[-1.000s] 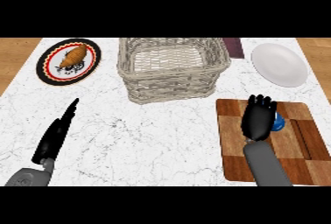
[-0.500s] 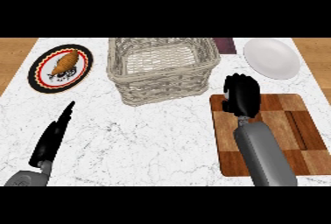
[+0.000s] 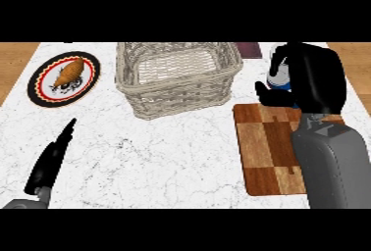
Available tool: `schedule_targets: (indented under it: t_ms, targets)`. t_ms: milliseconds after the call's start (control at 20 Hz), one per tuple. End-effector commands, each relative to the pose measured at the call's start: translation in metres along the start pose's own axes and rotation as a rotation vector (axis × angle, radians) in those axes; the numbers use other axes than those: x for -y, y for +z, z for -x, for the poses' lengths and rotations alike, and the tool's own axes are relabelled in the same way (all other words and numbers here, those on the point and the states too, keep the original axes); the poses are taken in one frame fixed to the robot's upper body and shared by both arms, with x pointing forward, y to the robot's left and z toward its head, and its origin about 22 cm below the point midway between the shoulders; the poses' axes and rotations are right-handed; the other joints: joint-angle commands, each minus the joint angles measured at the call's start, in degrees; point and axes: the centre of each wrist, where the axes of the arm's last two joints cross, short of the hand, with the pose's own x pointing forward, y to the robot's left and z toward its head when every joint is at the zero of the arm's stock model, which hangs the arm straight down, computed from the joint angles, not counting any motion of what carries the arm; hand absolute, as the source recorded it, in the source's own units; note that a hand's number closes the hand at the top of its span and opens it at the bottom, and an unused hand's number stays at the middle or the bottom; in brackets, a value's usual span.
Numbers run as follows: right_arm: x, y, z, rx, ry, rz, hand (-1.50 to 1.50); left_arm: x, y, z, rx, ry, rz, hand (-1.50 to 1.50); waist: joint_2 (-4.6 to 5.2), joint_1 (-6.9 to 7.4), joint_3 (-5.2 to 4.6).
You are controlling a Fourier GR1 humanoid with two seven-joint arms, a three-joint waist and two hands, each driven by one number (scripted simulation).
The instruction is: Pick the can from the cutting board and place it in the basket
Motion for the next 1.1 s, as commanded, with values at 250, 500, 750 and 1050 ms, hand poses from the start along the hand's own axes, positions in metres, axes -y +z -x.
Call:
schedule_targets:
  t_ms: [250,500,750,1050]
  targets:
    - [0.099,-0.009,-0.045,0.055,-0.224,-0.070,1.50,0.005,-0.013,-0.020,0.016,-0.015,-0.014,0.00,0.63,0.76,0.10]
    - [0.110,-0.024,-0.059,0.047,-0.265,-0.096,1.50,0.014,0.003,-0.018,0.035,0.006,0.016,0.00,0.70,1.47,0.12]
    - [0.104,-0.031,-0.110,0.021,-0.281,-0.152,1.50,-0.005,0.001,-0.021,0.026,-0.021,0.015,0.00,0.67,2.00,0.12]
    - [0.071,-0.054,-0.129,0.070,-0.287,-0.223,1.50,-0.011,-0.014,-0.022,0.042,-0.024,0.011,0.00,0.90,1.80,0.09]
